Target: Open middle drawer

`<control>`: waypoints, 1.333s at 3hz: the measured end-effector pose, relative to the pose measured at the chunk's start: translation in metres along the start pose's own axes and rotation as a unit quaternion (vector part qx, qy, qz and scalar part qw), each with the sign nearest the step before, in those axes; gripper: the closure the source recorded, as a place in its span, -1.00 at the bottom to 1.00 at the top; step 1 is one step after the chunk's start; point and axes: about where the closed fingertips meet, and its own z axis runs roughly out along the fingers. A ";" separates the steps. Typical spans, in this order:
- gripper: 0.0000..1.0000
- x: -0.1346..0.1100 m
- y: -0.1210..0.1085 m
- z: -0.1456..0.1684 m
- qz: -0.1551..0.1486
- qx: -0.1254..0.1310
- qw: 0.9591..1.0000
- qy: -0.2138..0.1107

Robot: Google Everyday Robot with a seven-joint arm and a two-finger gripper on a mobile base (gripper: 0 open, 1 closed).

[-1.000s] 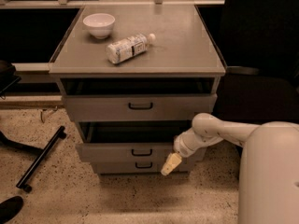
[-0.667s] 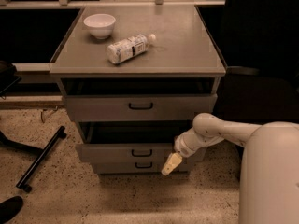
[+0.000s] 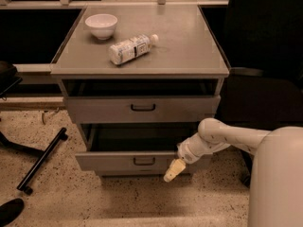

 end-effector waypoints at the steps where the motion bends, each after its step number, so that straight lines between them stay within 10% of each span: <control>1: -1.00 0.000 0.000 0.000 0.000 0.000 1.000 0.000; 4: -1.00 0.023 0.073 -0.028 0.023 -0.003 0.999 0.028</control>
Offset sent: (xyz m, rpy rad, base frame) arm -0.0233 0.0173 0.0087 0.0304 0.0289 0.0379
